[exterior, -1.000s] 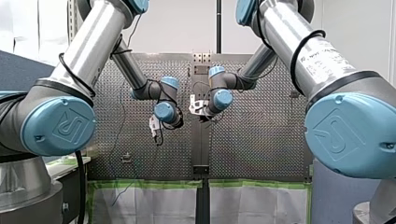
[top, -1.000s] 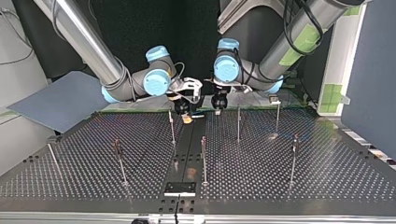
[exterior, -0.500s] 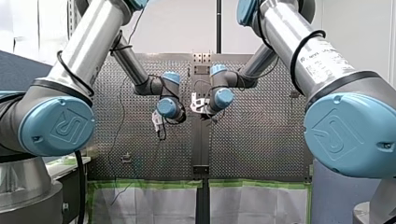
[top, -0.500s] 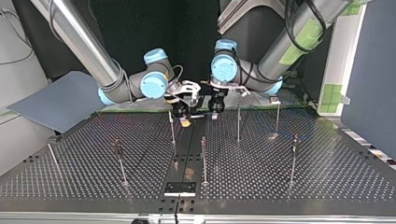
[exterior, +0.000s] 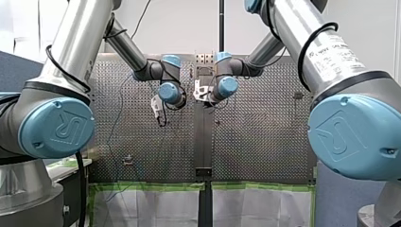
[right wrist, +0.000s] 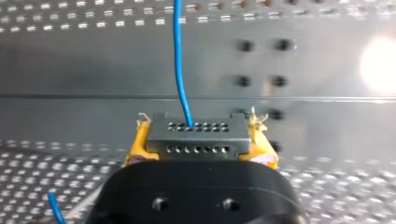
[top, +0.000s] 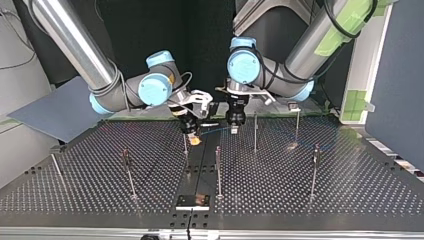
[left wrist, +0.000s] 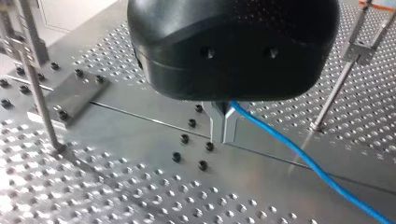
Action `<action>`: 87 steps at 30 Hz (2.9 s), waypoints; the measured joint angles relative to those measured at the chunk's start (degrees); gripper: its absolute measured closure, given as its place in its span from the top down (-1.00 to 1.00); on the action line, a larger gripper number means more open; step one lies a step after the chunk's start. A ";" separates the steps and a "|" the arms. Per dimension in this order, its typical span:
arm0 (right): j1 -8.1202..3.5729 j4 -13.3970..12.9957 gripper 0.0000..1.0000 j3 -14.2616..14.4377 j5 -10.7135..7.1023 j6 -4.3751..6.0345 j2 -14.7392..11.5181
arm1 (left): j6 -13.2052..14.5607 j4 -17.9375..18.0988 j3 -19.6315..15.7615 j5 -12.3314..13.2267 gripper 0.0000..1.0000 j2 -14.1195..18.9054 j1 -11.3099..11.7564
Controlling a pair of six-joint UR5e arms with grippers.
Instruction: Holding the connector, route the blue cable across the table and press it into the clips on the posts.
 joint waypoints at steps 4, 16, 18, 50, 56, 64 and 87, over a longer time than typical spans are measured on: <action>0.15 0.30 -1.00 0.00 -0.57 0.94 -2.35 | 0.18 -1.24 -0.01 -0.65 -1.00 1.83 -0.29; 0.00 3.07 -1.00 0.00 -2.45 3.09 -8.29 | -0.09 -2.42 0.01 -2.39 -1.00 7.96 -0.51; -0.01 3.51 -1.00 0.00 -2.52 3.18 -9.21 | -0.15 -2.39 0.13 -2.41 -1.00 8.99 -0.39; -2.95 4.50 -1.00 -2.58 -6.08 5.95 -11.60 | -0.81 -4.08 9.67 2.32 -1.00 4.22 4.06; -3.93 4.55 -1.00 -3.70 -6.26 6.12 -10.49 | -0.60 -4.30 12.70 3.16 -1.00 1.29 4.69; -5.93 4.50 -1.00 -5.30 -6.91 6.15 -8.86 | -0.64 -5.02 16.32 3.88 -1.00 -0.56 6.06; -9.56 5.04 -1.00 -5.99 -7.43 6.07 -8.47 | 0.20 -13.14 16.62 3.93 1.00 -0.55 4.92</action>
